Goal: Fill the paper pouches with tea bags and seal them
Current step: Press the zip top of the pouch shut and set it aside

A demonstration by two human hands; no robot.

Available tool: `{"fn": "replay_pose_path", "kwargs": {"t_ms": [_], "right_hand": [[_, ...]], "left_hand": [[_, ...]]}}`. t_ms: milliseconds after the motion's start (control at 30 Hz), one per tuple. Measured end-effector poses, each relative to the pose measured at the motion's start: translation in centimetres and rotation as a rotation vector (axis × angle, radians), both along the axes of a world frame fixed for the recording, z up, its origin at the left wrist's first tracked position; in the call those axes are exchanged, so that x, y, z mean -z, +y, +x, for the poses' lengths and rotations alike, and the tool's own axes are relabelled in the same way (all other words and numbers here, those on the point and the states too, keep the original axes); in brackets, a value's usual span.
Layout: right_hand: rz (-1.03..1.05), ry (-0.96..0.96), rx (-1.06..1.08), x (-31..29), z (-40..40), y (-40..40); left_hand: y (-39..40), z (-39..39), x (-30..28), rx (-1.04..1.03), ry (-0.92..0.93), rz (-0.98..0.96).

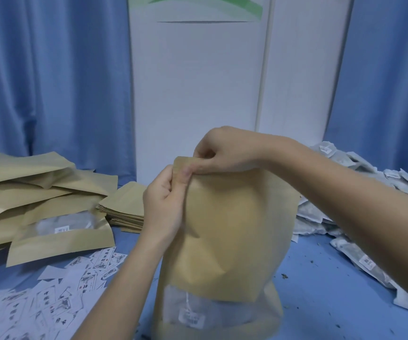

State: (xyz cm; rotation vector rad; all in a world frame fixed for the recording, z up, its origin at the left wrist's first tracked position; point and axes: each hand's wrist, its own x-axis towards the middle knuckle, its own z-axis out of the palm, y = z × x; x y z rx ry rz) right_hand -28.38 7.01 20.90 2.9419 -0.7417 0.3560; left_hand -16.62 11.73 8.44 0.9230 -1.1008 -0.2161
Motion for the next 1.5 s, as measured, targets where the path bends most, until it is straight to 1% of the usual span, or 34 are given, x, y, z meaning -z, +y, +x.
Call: {"fn": "replay_pose_path", "kwargs": {"t_ms": [67,133,200,333,433,600,733,900,1033,1200,1333,1433,1500], "right_hand": [[0.041,0.021,0.006,-0.5,-0.6,-0.2],[-0.051,0.041,0.011,-0.4,-0.6,-0.6],[-0.14,0.02,0.007,-0.1,-0.3,-0.9],[-0.16,0.008,-0.017,0.0,-0.3,-1.4],[-0.168,0.028,-0.002,0.0,-1.3,-2.1],[-0.275,-0.006,-0.029,0.7,-1.5,-2.3],[-0.198,0.004,-0.029,0.4,-2.8,-2.8],[-0.204,0.011,-0.024,1.5,-3.0,-3.3],[-0.182,0.01,-0.006,1.1,-4.3,-4.0],[-0.178,-0.06,-0.029,1.8,-4.9,-4.9],[-0.23,-0.101,0.089,2.4,-5.7,-5.8],[-0.233,-0.156,0.061,2.9,-6.0,-6.3],[-0.243,-0.165,0.082,2.6,-6.3,-6.3]], "left_hand": [[0.0,-0.1,-0.1,-0.045,-0.003,-0.022],[0.0,-0.3,-0.1,-0.091,-0.02,-0.048],[0.0,-0.6,-0.1,-0.144,-0.051,-0.063],[-0.2,-0.7,0.3,-0.211,-0.069,-0.082],[-0.1,-0.1,0.3,-0.203,-0.049,-0.088],[-0.4,0.2,0.1,-0.205,-0.067,-0.092],[-0.3,1.4,0.4,-0.215,-0.037,-0.104],[-0.4,1.9,0.6,-0.209,-0.041,-0.098],[-0.3,3.0,1.0,-0.231,-0.014,-0.104],[-0.5,3.5,0.6,-0.256,-0.035,-0.111],[-0.7,4.7,0.6,-0.263,-0.028,-0.101],[-1.0,4.6,0.4,-0.238,-0.031,-0.089],[-1.1,4.3,0.4,-0.227,-0.025,-0.086]]}}
